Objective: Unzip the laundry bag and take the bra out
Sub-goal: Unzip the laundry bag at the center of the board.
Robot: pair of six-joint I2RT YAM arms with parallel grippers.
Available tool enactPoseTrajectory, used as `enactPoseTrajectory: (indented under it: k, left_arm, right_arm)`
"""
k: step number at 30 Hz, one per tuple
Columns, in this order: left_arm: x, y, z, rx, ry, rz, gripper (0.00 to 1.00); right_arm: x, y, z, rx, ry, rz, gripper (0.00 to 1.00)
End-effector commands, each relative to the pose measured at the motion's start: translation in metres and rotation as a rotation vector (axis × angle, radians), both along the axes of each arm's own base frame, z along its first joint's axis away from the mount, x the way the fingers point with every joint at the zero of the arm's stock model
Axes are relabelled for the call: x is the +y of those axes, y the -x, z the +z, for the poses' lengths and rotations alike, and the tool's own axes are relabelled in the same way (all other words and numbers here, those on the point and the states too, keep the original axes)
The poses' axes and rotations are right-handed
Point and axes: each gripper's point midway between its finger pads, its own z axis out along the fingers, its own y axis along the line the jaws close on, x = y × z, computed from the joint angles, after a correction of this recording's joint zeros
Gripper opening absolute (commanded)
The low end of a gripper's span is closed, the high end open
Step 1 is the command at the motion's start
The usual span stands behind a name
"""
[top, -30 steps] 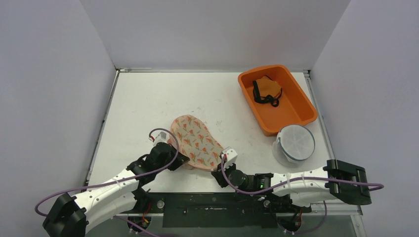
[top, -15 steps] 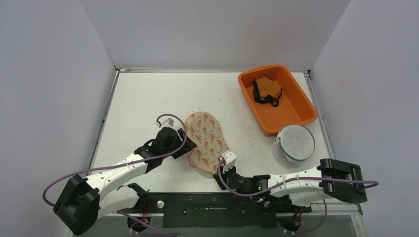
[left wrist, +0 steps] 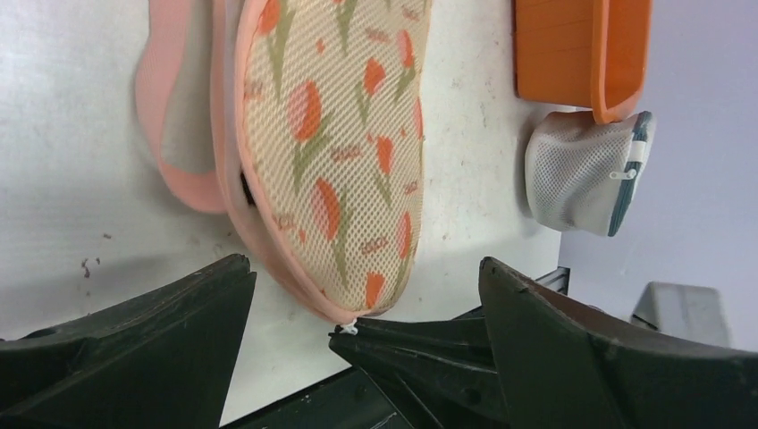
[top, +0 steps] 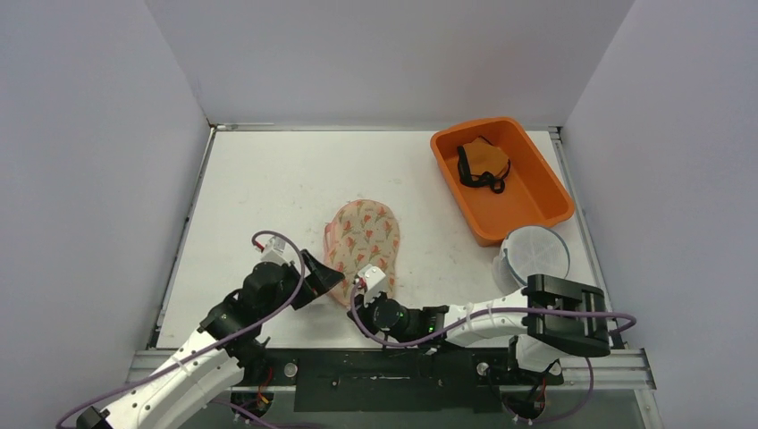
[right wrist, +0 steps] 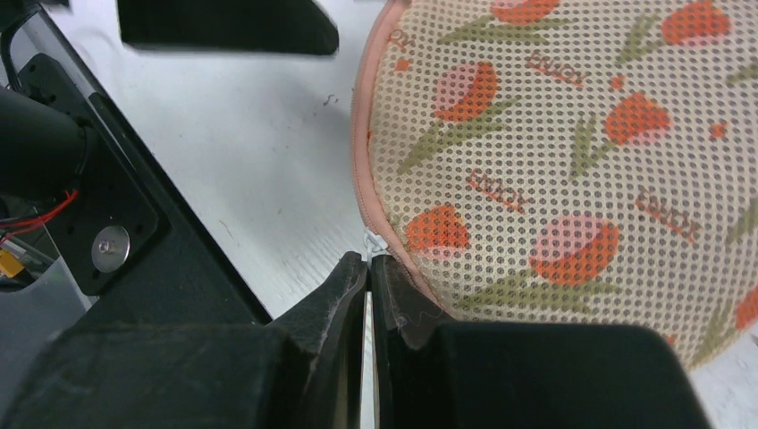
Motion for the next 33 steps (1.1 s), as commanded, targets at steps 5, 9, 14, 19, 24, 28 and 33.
enactPoseTrajectory:
  k: [5,9,14,19,24,28,33]
  left_arm:
    - [-0.011,0.013,-0.035,0.119,0.114,0.013,0.95]
    - [-0.018,0.010,-0.043,0.147,0.077,-0.007,0.87]
    - [-0.016,0.004,-0.049,0.153,0.056,0.023,0.61]
    - [-0.003,-0.003,-0.049,0.131,0.034,0.101,0.40]
    - [-0.003,-0.007,-0.049,0.121,0.013,0.097,0.08]
    - [-0.004,-0.008,-0.051,0.129,0.001,0.089,0.00]
    - [-0.003,-0.010,-0.049,0.114,-0.005,0.080,0.00]
  right_arm:
    - [0.044,0.000,0.021,-0.016,-0.087,0.089,0.05]
    - [0.044,0.000,0.018,-0.009,-0.083,0.085,0.05]
    - [0.040,0.000,0.015,-0.005,-0.080,0.069,0.05]
    - [0.036,0.003,0.013,-0.004,-0.067,0.064,0.05]
    - [0.032,0.006,0.012,-0.006,-0.051,0.062,0.05]
    - [0.024,0.007,0.011,-0.005,-0.037,0.049,0.05]
    - [0.000,0.005,0.009,0.000,-0.027,-0.007,0.05]
